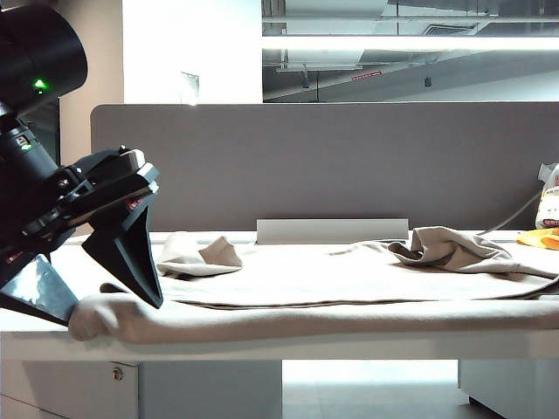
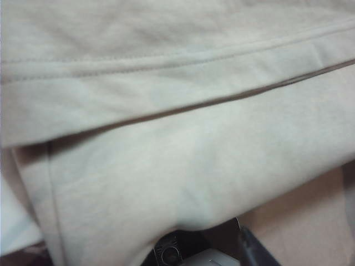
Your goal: Fold the bottom side of the T-shirt horizontally towards the center, about one-third of the way, then fold the sleeve back towards the center, creating a straight line along the edge of the T-shirt, and finally fold the bottom of the T-shirt up towards the top, creating a neat rectangle.
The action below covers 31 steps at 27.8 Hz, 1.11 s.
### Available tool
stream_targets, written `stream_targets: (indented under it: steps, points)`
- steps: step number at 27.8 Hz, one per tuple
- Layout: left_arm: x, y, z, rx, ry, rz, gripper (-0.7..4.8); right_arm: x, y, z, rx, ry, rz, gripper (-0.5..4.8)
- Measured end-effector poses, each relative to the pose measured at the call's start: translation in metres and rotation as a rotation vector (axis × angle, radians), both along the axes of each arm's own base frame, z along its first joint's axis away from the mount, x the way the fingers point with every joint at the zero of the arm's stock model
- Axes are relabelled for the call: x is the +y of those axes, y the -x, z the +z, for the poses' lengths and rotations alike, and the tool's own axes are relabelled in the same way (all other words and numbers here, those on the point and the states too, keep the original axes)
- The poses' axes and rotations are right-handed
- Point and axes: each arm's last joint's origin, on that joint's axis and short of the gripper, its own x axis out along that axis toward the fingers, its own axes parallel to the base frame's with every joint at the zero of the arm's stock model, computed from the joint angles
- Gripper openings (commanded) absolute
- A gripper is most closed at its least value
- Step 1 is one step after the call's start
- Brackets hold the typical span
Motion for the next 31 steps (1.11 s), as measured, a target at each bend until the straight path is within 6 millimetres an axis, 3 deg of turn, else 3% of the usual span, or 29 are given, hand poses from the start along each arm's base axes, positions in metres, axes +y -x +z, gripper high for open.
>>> stream_targets:
  steps: [3, 7, 10, 13, 18, 20, 31]
  points:
    - [0.000, 0.000, 0.000, -0.004, -0.003, 0.001, 2.20, 0.002, -0.001, 0.000, -0.002, -0.003, -0.004, 2.02]
    - [0.001, -0.001, 0.000, -0.008, -0.006, 0.005, 2.03, 0.004, -0.001, 0.001, 0.002, -0.008, 0.002, 1.83]
    - [0.000, -0.001, 0.000, -0.010, -0.008, 0.002, 1.30, 0.004, -0.002, 0.002, 0.005, -0.010, 0.000, 1.03]
    - [0.001, -0.001, 0.000, -0.011, -0.010, 0.003, 0.60, 0.004, -0.002, 0.003, 0.011, -0.015, 0.005, 0.82]
    - [0.000, -0.001, 0.000, -0.023, -0.016, -0.013, -0.05, 0.004, -0.004, 0.007, -0.006, -0.038, 0.016, 0.15]
    - [0.000, -0.001, 0.000, -0.024, -0.017, -0.015, -0.06, 0.004, -0.009, 0.013, -0.057, -0.048, 0.029, -0.05]
    - [-0.002, -0.006, 0.007, -0.086, -0.036, -0.037, -0.06, 0.005, -0.020, 0.030, -0.129, -0.071, 0.061, -0.05]
